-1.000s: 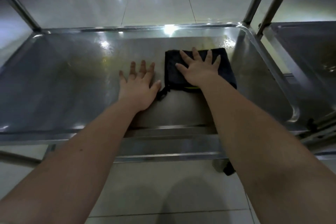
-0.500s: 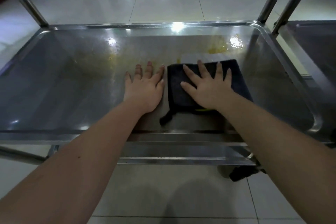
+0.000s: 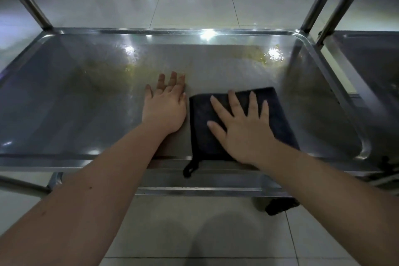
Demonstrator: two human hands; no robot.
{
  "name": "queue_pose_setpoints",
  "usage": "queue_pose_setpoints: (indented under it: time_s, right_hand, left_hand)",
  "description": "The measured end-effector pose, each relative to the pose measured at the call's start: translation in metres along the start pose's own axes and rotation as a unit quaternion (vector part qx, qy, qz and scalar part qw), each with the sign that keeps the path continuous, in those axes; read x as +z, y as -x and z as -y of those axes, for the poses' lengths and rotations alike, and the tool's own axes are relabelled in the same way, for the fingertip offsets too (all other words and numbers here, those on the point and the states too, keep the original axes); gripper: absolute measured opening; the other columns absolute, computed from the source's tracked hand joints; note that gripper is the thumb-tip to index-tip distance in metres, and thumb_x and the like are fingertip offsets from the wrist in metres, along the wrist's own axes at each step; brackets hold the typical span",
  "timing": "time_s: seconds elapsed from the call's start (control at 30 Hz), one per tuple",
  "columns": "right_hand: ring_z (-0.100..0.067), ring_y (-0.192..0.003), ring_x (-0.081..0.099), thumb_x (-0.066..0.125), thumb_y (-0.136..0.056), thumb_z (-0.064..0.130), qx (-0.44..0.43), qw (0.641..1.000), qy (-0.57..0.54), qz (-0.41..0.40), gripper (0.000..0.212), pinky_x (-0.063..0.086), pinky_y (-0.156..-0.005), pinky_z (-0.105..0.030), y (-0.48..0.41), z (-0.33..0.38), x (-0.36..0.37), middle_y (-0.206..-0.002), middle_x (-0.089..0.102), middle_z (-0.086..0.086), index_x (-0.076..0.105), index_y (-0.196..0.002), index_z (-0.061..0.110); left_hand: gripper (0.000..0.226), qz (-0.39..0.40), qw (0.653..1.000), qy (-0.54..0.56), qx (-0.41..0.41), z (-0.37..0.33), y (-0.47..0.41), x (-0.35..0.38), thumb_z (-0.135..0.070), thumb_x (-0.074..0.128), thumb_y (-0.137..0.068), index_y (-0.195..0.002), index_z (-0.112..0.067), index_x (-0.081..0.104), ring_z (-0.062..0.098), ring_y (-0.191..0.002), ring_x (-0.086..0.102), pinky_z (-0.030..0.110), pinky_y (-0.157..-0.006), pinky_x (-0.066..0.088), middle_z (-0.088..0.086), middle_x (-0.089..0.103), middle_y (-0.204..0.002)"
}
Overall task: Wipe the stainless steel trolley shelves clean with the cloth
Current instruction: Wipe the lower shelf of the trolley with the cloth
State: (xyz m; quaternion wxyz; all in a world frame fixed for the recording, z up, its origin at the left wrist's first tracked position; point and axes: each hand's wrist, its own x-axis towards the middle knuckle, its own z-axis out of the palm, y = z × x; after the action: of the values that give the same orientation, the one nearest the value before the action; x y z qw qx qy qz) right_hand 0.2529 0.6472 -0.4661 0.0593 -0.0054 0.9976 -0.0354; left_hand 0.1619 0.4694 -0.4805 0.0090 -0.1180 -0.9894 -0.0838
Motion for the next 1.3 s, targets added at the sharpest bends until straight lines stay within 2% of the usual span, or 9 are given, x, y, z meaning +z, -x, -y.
queue_pose_setpoints:
  time_s: [0.1,0.3,0.53,0.63,0.8,0.9,0.97,1.13,1.3]
  right_hand:
    - [-0.044,-0.145,-0.017,-0.016,-0.075,0.073,-0.027,0.999,0.008,0.033,0.075,-0.013,-0.113,-0.061,0.032,-0.004,0.000,-0.163,-0.019,0.002,-0.020,-0.147,0.051]
    - [-0.045,-0.147,-0.012,0.012,-0.095,0.069,0.045,0.999,-0.015,-0.005,0.063,-0.009,-0.115,-0.063,-0.094,-0.009,-0.009,-0.164,-0.010,0.004,-0.004,-0.152,0.049]
    - [-0.042,-0.147,-0.014,0.019,-0.094,0.071,0.047,0.998,-0.045,0.012,0.065,-0.012,-0.114,-0.063,-0.148,-0.004,-0.021,-0.165,-0.006,0.006,0.002,-0.153,0.049]
    - [-0.037,-0.149,-0.009,0.022,-0.092,0.073,0.064,0.997,-0.044,0.005,0.064,-0.008,-0.117,-0.059,-0.137,-0.048,-0.026,-0.164,-0.002,0.010,0.006,-0.151,0.052]
    - [-0.036,-0.150,-0.004,0.020,-0.091,0.075,0.169,0.985,-0.035,-0.002,0.065,-0.004,-0.118,-0.057,-0.106,-0.159,-0.032,-0.164,0.001,0.012,0.010,-0.151,0.052]
    - [-0.038,-0.149,-0.006,0.019,-0.093,0.072,0.201,0.979,-0.044,0.000,0.063,-0.007,-0.117,-0.058,-0.101,-0.164,-0.033,-0.164,-0.001,0.011,0.009,-0.152,0.051]
    - [-0.040,-0.148,-0.007,0.021,-0.094,0.070,0.178,0.983,-0.044,-0.007,0.062,-0.007,-0.116,-0.060,-0.111,-0.133,-0.031,-0.164,0.000,0.010,0.008,-0.152,0.050]
    - [-0.036,-0.149,-0.012,0.021,-0.095,0.069,0.007,1.000,-0.026,0.008,0.061,-0.009,-0.117,-0.059,-0.121,-0.025,-0.022,-0.164,-0.003,0.012,0.005,-0.151,0.052]
    - [-0.032,-0.150,-0.007,0.022,-0.093,0.073,0.022,0.999,-0.034,0.004,0.063,-0.008,-0.118,-0.055,-0.106,-0.068,-0.024,-0.164,-0.001,0.014,0.008,-0.150,0.054]
  left_hand:
    - [0.054,0.007,1.000,-0.008,0.002,-0.001,0.000,0.001,-0.036,0.021,-0.105,-0.157,-0.030,0.006,0.027,-0.151,-0.003,0.055,-0.119,0.001,-0.002,0.004,-0.165]
    - [0.054,0.018,0.999,-0.030,0.004,-0.001,0.001,0.001,-0.038,0.016,-0.105,-0.157,-0.026,0.008,0.027,-0.151,-0.002,0.054,-0.120,0.002,-0.001,0.002,-0.165]
    - [0.055,0.026,0.999,-0.030,-0.008,0.003,-0.003,0.001,-0.042,0.014,-0.104,-0.157,-0.029,0.004,0.027,-0.151,-0.005,0.054,-0.119,0.002,-0.004,-0.002,-0.165]
    - [0.054,0.035,0.998,-0.044,0.001,0.001,-0.001,-0.001,-0.044,0.014,-0.104,-0.156,-0.038,0.003,0.031,-0.151,-0.003,0.057,-0.118,0.002,-0.003,-0.001,-0.165]
    - [0.053,0.038,0.998,-0.047,0.000,-0.004,-0.001,-0.002,-0.045,0.014,-0.103,-0.155,-0.040,0.004,0.031,-0.151,0.000,0.058,-0.118,0.001,-0.002,-0.001,-0.165]
    - [0.053,0.041,0.998,-0.049,-0.002,-0.006,-0.001,-0.002,-0.045,0.014,-0.103,-0.155,-0.040,0.004,0.031,-0.151,-0.001,0.058,-0.118,0.000,-0.003,-0.001,-0.165]
    - [0.053,0.039,0.998,-0.052,-0.003,-0.006,0.000,-0.002,-0.044,0.014,-0.104,-0.155,-0.039,0.004,0.031,-0.151,0.000,0.057,-0.118,0.001,-0.003,-0.001,-0.165]
    - [0.054,0.037,0.998,-0.057,-0.005,-0.003,0.000,-0.002,-0.043,0.014,-0.104,-0.156,-0.037,0.003,0.030,-0.151,0.002,0.057,-0.118,0.004,-0.003,0.001,-0.165]
    - [0.053,0.033,0.998,-0.046,-0.007,-0.004,0.001,-0.002,-0.044,0.016,-0.103,-0.155,-0.040,0.006,0.029,-0.151,0.003,0.056,-0.118,0.005,-0.004,0.003,-0.165]
